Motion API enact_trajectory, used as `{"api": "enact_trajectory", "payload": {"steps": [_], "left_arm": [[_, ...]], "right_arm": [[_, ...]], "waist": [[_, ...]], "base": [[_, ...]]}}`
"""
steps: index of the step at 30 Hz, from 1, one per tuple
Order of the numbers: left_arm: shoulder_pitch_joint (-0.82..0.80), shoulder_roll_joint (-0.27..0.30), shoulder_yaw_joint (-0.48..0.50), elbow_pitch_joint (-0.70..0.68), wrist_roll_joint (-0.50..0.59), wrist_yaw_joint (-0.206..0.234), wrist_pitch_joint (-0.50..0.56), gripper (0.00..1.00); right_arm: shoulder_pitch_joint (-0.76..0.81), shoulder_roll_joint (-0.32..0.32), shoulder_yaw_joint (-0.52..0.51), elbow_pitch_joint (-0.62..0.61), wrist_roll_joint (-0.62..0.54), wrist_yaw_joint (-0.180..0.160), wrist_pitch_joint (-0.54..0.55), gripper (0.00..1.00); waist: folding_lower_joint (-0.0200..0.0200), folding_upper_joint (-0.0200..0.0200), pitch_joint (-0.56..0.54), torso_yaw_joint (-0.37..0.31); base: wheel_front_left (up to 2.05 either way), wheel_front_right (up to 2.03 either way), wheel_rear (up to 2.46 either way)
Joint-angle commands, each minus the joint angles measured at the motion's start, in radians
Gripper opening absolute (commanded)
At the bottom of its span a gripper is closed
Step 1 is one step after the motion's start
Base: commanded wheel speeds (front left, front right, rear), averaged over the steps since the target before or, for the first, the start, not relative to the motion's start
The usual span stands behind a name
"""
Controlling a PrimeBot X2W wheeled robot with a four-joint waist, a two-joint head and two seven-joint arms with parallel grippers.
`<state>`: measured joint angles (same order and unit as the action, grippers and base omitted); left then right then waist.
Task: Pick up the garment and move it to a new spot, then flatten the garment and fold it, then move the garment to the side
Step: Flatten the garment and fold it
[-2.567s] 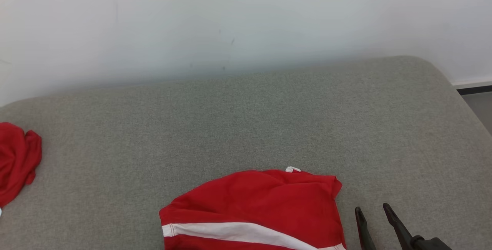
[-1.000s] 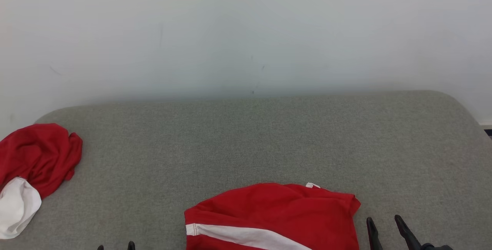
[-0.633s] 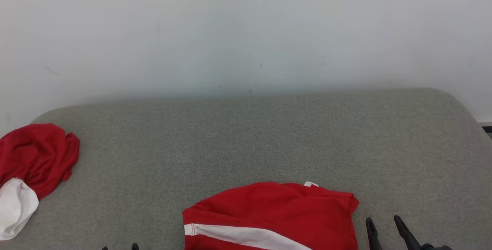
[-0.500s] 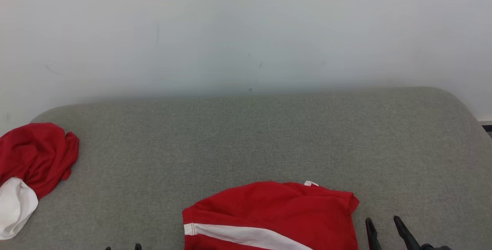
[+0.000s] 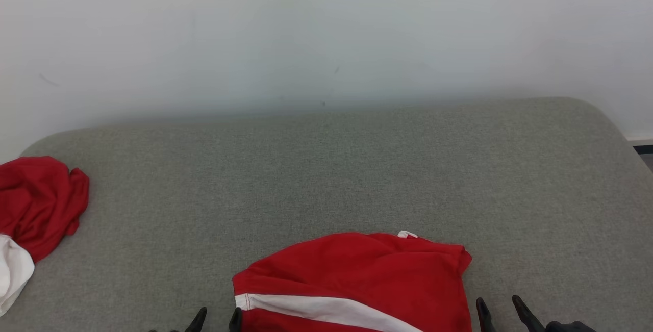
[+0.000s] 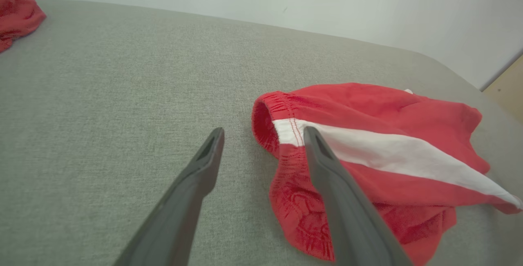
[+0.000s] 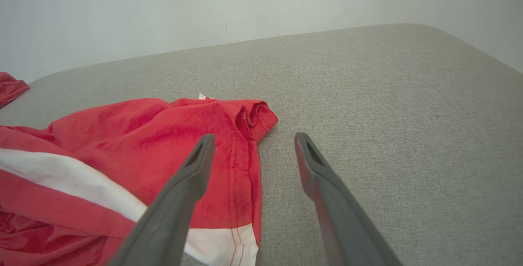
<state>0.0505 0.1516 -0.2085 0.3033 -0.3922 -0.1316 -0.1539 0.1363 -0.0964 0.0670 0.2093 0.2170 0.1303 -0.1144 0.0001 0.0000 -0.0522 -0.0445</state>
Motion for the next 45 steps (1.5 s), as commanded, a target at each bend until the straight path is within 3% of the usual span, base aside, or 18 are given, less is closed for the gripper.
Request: {"api": "enact_trajectory", "payload": {"steps": [1, 9, 16, 17, 18, 19, 20, 21, 22, 28, 37, 45], "left_arm": [[-0.028, 0.008, -0.014, 0.009, -0.028, 0.002, 0.027, 1.00], [-0.126, 0.035, -0.044, 0.051, -0.130, 0.003, 0.193, 1.00], [-0.135, 0.046, -0.046, 0.051, -0.159, 0.005, 0.249, 1.00], [-0.135, 0.048, -0.049, 0.049, -0.165, 0.004, 0.257, 0.95], [-0.134, 0.048, -0.051, 0.047, -0.173, 0.004, 0.262, 0.81], [-0.133, 0.049, -0.054, 0.044, -0.178, 0.003, 0.267, 0.49], [-0.133, 0.051, -0.057, 0.040, -0.182, 0.003, 0.266, 0.43], [-0.133, 0.053, -0.061, 0.033, -0.185, 0.003, 0.259, 0.25], [-0.133, 0.054, -0.063, 0.028, -0.186, 0.003, 0.254, 0.00], [-0.122, 0.060, -0.087, 0.003, -0.178, 0.002, 0.227, 0.00], [-0.083, 0.049, -0.125, -0.048, -0.148, 0.006, 0.175, 0.00], [-0.092, 0.044, -0.134, -0.039, -0.148, 0.008, 0.161, 0.00]], "right_arm": [[-0.007, 0.003, 0.003, -0.003, 0.005, 0.001, 0.009, 1.00], [-0.011, -0.007, 0.021, -0.008, 0.016, 0.001, 0.031, 1.00], [-0.013, -0.010, 0.029, -0.008, 0.021, 0.001, 0.030, 1.00], [-0.014, -0.010, 0.030, -0.008, 0.021, 0.001, 0.030, 1.00], [-0.014, -0.010, 0.030, -0.008, 0.022, 0.001, 0.031, 1.00], [-0.015, -0.011, 0.030, -0.008, 0.023, 0.001, 0.031, 1.00], [-0.014, -0.012, 0.030, -0.009, 0.024, 0.001, 0.030, 1.00], [-0.014, -0.012, 0.029, -0.009, 0.024, 0.001, 0.030, 1.00], [-0.015, -0.013, 0.030, -0.010, 0.024, 0.001, 0.030, 1.00], [-0.011, -0.016, 0.048, -0.012, 0.037, 0.001, 0.050, 1.00], [0.029, -0.064, 0.070, -0.061, 0.081, 0.001, 0.208, 1.00], [0.050, -0.044, 0.089, -0.067, 0.090, 0.001, 0.271, 1.00]], "waist": [[-0.0001, 0.0000, 0.012, -0.011], [-0.0001, 0.0000, 0.036, -0.042], [-0.0001, 0.0000, 0.050, -0.061], [-0.0001, 0.0000, 0.052, -0.062], [-0.0001, 0.0000, 0.054, -0.063], [-0.0001, 0.0000, 0.056, -0.063], [-0.0001, 0.0000, 0.057, -0.063], [-0.0001, 0.0000, 0.059, -0.063], [-0.0001, 0.0000, 0.060, -0.062], [-0.0001, 0.0000, 0.073, -0.050], [-0.0001, 0.0000, 0.136, -0.024], [-0.0001, 0.0000, 0.154, -0.011]], "base": [[0.00, 0.00, 0.00], [0.00, 0.00, 0.00], [0.00, 0.00, 0.00], [0.00, 0.00, 0.00], [0.00, 0.00, 0.00], [0.00, 0.00, 0.00], [0.00, 0.00, 0.00], [0.00, 0.00, 0.00], [0.00, 0.00, 0.00], [0.00, 0.00, 0.00], [0.00, 0.00, 0.00], [0.00, 0.00, 0.00]]}}
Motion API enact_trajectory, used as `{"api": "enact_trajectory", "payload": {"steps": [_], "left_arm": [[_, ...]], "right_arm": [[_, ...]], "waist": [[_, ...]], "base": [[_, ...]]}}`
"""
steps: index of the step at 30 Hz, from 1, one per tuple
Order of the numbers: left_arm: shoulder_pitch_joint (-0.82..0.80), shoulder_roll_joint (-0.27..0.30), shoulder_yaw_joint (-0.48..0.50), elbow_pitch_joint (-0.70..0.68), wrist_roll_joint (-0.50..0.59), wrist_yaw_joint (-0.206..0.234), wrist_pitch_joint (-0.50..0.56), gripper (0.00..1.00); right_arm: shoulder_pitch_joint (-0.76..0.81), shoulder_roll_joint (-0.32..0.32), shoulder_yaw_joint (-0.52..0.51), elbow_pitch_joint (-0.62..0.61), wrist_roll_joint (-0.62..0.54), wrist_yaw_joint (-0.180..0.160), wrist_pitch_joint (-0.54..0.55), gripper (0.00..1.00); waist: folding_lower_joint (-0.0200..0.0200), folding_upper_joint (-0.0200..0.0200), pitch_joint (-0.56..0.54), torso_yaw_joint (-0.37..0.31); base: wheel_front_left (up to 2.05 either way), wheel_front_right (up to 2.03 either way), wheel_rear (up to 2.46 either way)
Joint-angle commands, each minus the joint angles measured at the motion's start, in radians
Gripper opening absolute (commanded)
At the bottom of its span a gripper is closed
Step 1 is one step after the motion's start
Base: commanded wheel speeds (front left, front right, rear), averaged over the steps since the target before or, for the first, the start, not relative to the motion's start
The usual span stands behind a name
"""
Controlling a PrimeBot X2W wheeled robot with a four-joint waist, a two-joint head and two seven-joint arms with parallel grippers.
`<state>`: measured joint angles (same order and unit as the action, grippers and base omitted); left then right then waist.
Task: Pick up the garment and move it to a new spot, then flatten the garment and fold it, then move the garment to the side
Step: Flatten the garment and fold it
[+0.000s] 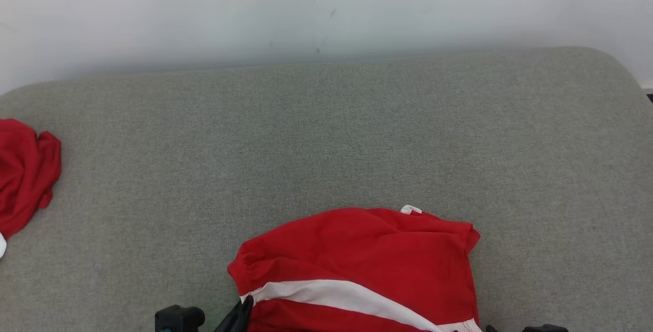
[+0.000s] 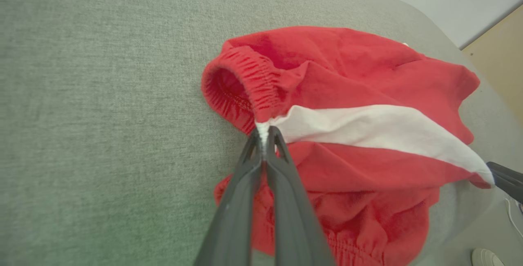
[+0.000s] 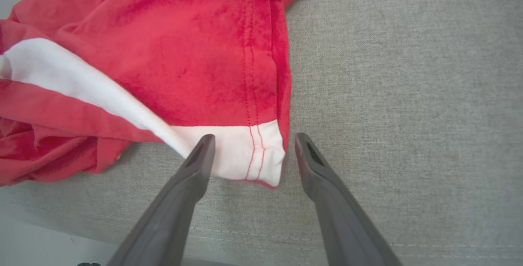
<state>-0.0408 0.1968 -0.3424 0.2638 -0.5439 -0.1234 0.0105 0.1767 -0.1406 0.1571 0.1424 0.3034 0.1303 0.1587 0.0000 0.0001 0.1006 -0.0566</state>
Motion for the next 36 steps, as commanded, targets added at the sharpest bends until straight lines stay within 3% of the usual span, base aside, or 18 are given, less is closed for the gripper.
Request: {"api": "enact_trajectory", "payload": {"steps": [1, 18, 20, 21, 23, 24, 36], "left_arm": [[-0.003, 0.001, 0.001, 0.002, 0.004, 0.001, -0.005, 0.00], [-0.018, 0.013, -0.004, 0.024, -0.008, 0.005, -0.017, 0.00], [-0.018, 0.013, -0.005, 0.026, -0.010, 0.005, -0.019, 0.00], [-0.018, 0.013, -0.005, 0.027, -0.011, 0.005, -0.020, 0.00], [-0.019, 0.012, -0.006, 0.030, -0.014, 0.005, -0.019, 0.00], [-0.020, 0.010, -0.007, 0.031, -0.017, 0.005, -0.019, 0.00], [-0.050, -0.006, 0.033, -0.030, -0.098, -0.004, -0.115, 0.00]], "right_arm": [[0.010, 0.002, 0.002, -0.001, 0.004, 0.001, 0.001, 1.00], [0.012, 0.012, 0.024, -0.018, 0.041, 0.001, 0.101, 0.99], [0.007, 0.013, 0.026, -0.022, 0.040, 0.001, 0.106, 0.76], [0.006, 0.015, 0.028, -0.024, 0.042, 0.001, 0.111, 0.52], [-0.001, 0.019, 0.031, -0.026, 0.045, 0.001, 0.111, 0.24], [-0.006, 0.020, 0.033, -0.027, 0.048, 0.001, 0.112, 0.00], [-0.081, 0.019, 0.015, -0.083, 0.089, 0.001, -0.023, 0.00]], "waist": [[0.0000, -0.0001, 0.001, 0.002], [0.0000, -0.0001, -0.001, 0.001], [0.0000, -0.0001, -0.001, -0.001], [0.0000, -0.0001, -0.001, -0.002], [0.0000, -0.0001, 0.000, -0.003], [0.0000, -0.0001, -0.001, -0.003], [0.0000, -0.0001, -0.017, -0.007]], "base": [[0.00, 0.00, 0.00], [0.00, 0.00, 0.00], [0.00, 0.00, 0.00], [0.00, 0.00, 0.00], [0.00, 0.00, 0.00], [0.00, 0.00, 0.00], [0.00, 0.00, 0.00]]}}
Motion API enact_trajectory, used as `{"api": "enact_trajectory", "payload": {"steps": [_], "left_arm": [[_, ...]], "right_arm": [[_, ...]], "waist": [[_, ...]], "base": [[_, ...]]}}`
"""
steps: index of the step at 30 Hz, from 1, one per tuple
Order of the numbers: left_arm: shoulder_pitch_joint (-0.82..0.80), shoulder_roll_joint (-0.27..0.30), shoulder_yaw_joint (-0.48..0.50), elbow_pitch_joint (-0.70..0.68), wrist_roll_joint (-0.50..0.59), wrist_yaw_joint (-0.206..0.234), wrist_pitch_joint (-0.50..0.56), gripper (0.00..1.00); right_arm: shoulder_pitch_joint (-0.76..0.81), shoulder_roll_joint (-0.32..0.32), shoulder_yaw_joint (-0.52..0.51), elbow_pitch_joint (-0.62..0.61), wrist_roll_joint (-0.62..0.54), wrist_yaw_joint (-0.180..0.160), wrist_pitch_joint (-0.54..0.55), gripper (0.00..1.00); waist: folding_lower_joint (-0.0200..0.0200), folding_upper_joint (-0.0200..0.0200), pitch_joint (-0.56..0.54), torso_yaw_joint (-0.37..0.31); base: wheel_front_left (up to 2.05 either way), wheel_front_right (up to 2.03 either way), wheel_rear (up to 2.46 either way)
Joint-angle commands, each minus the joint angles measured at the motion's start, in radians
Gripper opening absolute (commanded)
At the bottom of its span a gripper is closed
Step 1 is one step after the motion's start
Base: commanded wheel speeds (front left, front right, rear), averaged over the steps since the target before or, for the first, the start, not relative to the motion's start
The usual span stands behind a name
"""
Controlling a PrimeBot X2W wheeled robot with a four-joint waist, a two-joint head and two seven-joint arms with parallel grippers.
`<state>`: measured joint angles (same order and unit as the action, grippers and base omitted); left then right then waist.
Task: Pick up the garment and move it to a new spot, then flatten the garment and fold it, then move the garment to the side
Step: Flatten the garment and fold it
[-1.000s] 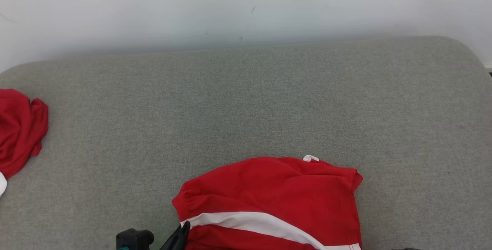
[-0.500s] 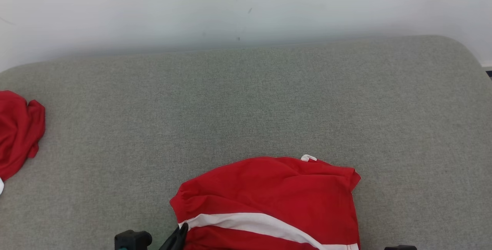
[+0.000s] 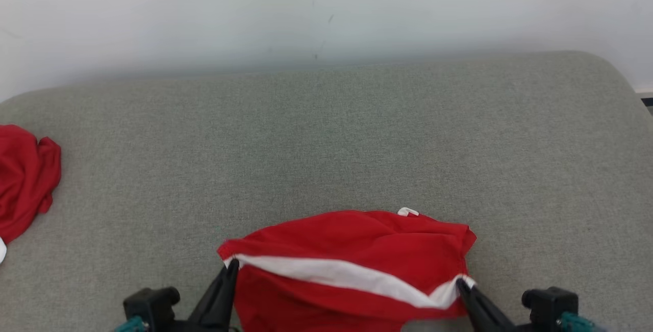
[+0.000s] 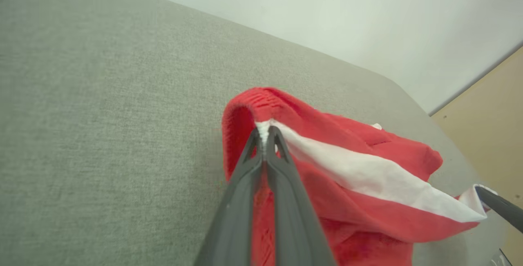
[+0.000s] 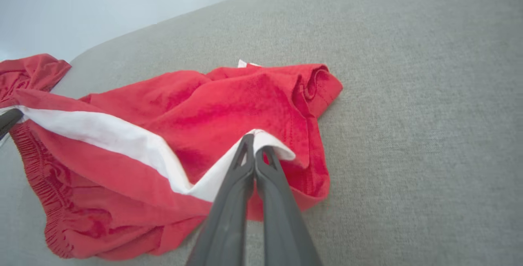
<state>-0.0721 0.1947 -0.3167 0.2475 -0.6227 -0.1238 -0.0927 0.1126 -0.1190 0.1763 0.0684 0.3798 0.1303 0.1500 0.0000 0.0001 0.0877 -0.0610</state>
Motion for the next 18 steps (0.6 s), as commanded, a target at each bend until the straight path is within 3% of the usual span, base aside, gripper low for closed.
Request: {"api": "enact_trajectory", "payload": {"steps": [1, 12, 18], "left_arm": [[-0.025, -0.006, 0.014, -0.027, -0.033, -0.004, -0.018, 0.00], [-0.188, 0.030, 0.063, -0.145, -0.166, -0.006, 0.026, 0.00], [-0.295, 0.071, 0.098, -0.153, -0.220, -0.007, 0.067, 0.00]], "right_arm": [[-0.031, -0.007, -0.006, -0.017, 0.018, 0.001, -0.028, 0.00], [-0.255, -0.092, 0.006, -0.098, 0.081, 0.001, -0.078, 0.00], [-0.459, -0.189, 0.135, -0.089, 0.106, 0.001, -0.065, 0.00]], "waist": [[0.0000, -0.0001, -0.005, -0.003], [0.0000, -0.0001, -0.029, -0.036], [0.0000, -0.0001, -0.013, -0.070]], "base": [[0.00, 0.00, 0.00], [0.00, 0.00, 0.00], [0.00, 0.00, 0.00]]}}
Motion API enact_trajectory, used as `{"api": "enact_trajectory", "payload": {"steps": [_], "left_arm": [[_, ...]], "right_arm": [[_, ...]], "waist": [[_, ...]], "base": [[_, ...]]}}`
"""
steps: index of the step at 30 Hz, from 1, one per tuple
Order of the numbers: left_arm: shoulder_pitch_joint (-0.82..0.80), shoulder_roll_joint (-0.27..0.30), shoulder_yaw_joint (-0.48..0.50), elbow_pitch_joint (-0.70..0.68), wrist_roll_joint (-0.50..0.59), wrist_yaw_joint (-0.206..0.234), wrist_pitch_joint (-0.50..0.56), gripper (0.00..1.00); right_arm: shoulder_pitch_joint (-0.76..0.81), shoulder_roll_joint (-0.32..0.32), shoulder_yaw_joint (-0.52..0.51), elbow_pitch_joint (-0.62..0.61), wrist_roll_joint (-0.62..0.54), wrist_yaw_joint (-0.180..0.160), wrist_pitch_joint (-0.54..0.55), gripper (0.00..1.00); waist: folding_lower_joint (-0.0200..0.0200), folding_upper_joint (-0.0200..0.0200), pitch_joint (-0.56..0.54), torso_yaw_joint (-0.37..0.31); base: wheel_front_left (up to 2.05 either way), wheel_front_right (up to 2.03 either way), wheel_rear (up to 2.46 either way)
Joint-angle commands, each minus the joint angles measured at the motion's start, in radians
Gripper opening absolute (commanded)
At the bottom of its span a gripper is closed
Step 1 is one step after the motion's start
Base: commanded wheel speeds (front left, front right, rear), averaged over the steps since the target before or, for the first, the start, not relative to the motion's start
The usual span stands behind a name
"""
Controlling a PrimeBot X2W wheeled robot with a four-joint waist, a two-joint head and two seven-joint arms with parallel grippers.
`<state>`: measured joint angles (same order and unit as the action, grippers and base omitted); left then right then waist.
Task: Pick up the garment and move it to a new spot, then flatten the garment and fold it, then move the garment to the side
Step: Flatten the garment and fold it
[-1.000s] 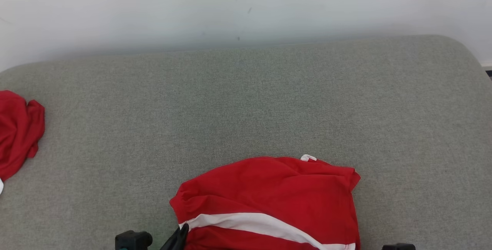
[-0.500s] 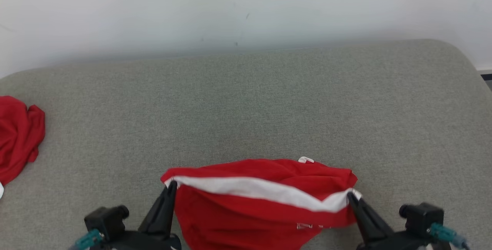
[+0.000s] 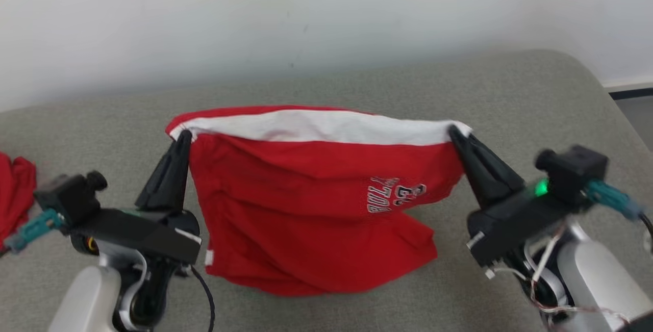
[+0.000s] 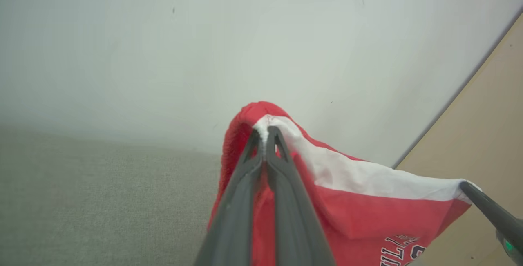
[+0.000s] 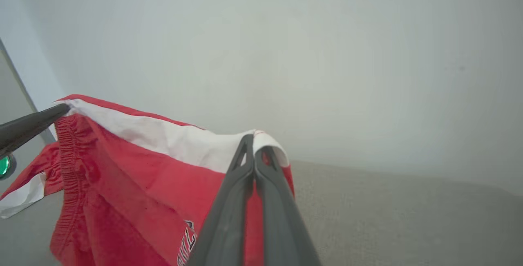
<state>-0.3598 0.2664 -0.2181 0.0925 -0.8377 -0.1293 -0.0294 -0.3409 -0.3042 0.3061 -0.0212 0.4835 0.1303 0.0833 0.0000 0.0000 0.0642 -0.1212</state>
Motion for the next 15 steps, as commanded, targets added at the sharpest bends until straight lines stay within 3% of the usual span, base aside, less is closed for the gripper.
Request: {"api": "enact_trajectory", "payload": {"steps": [1, 8, 15], "left_arm": [[-0.025, 0.005, 0.002, 0.003, -0.012, -0.001, 0.012, 0.00], [-0.184, 0.037, 0.047, 0.020, -0.058, 0.005, 0.046, 0.00], [-0.408, 0.034, 0.084, 0.041, -0.056, 0.031, 0.039, 0.00]], "right_arm": [[-0.043, -0.031, 0.041, 0.007, 0.010, 0.001, 0.010, 0.00], [-0.339, -0.152, 0.199, 0.075, 0.042, 0.001, 0.000, 0.00], [-0.650, -0.192, 0.300, 0.213, 0.038, 0.001, -0.075, 0.00]], "waist": [[0.0000, 0.0000, 0.020, -0.015], [0.0000, 0.0000, 0.141, -0.032], [0.0000, 0.0000, 0.296, -0.035]], "base": [[0.00, 0.00, 0.00], [0.00, 0.00, 0.00], [0.00, 0.00, 0.00]]}}
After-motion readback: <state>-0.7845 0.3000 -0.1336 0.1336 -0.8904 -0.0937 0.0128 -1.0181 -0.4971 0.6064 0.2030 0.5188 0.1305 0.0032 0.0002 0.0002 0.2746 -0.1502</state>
